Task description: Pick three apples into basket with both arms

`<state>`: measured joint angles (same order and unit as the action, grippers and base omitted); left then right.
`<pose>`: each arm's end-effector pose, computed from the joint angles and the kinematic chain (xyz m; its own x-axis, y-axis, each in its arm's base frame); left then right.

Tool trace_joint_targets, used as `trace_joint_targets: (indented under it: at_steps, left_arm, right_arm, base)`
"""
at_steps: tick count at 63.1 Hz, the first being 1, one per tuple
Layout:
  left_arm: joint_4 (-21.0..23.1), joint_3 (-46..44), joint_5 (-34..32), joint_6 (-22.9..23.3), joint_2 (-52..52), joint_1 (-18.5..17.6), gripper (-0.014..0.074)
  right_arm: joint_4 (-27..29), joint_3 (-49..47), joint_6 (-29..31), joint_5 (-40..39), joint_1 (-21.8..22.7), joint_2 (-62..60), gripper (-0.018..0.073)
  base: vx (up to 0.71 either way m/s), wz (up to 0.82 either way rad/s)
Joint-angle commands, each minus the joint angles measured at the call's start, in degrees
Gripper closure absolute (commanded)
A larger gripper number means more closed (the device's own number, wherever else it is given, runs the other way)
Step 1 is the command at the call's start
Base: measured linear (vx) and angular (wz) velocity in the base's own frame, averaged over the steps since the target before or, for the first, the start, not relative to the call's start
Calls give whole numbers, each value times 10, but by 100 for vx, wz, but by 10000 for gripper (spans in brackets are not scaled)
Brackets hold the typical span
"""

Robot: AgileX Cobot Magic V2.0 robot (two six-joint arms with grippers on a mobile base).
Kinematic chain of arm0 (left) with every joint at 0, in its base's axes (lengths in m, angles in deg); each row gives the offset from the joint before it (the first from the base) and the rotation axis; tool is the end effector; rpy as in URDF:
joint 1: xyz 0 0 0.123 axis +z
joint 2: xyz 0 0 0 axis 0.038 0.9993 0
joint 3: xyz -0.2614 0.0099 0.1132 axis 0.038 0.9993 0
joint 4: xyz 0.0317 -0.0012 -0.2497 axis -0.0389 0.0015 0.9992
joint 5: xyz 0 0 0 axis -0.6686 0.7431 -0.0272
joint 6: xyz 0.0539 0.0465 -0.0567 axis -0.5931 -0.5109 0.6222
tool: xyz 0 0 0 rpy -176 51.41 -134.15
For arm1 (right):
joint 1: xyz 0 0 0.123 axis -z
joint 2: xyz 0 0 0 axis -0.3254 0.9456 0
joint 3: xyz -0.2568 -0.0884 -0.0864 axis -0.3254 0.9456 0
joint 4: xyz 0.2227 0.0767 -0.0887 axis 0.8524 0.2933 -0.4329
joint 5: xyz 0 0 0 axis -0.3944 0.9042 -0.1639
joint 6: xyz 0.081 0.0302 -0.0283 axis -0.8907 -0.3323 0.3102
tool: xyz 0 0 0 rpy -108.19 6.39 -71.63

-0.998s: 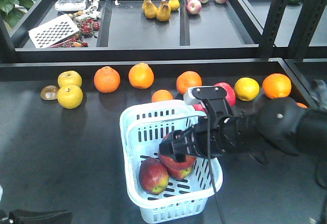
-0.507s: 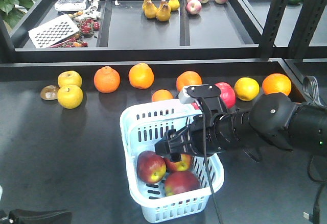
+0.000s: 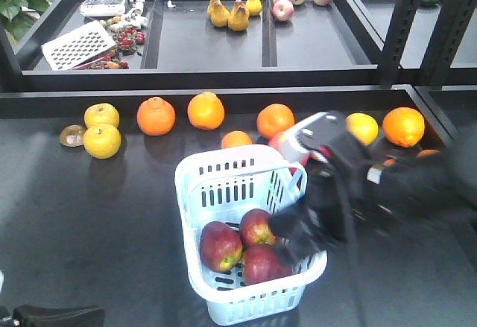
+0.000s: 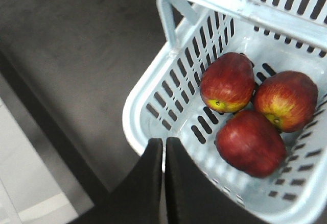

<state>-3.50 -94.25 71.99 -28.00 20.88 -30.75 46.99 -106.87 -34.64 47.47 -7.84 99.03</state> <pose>0.0881 -0.0837 0.2347 -0.5722 0.1358 -0.8088 0.5986 0.7432 -0.2987 0.2118 0.1460 0.2831 -0.5914 -0.4624 -0.6606 -0.7308 0.6537 0.1966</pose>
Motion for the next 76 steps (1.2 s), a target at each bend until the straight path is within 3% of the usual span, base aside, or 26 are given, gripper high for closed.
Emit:
trace_joint_targets:
  at_steps: [1, 12, 23, 32, 76]
  left_arm:
    - [16, -15, -36, 1, 0, 0, 603]
    - [16, -15, -64, 1, 0, 0, 603]
    - [16, -15, -137, 1, 0, 0, 603]
    - [16, -15, -155, 1, 0, 0, 603]
    - [16, -15, -155, 1, 0, 0, 603]
  right_arm:
    - [-10, 44, 2, -31, 0, -76, 566]
    - [-10, 185, 2, -150, 1, -206, 566]
    - [-5, 309, 1, -258, 44, -311, 566]
    - [-4, 347, 2, -263, 74, -358, 566]
    - [-5, 351, 5, -256, 74, -368, 566]
  base:
    - [0, 0]
    - [0, 0]
    - [0, 0]
    - [0, 0]
    - [0, 0]
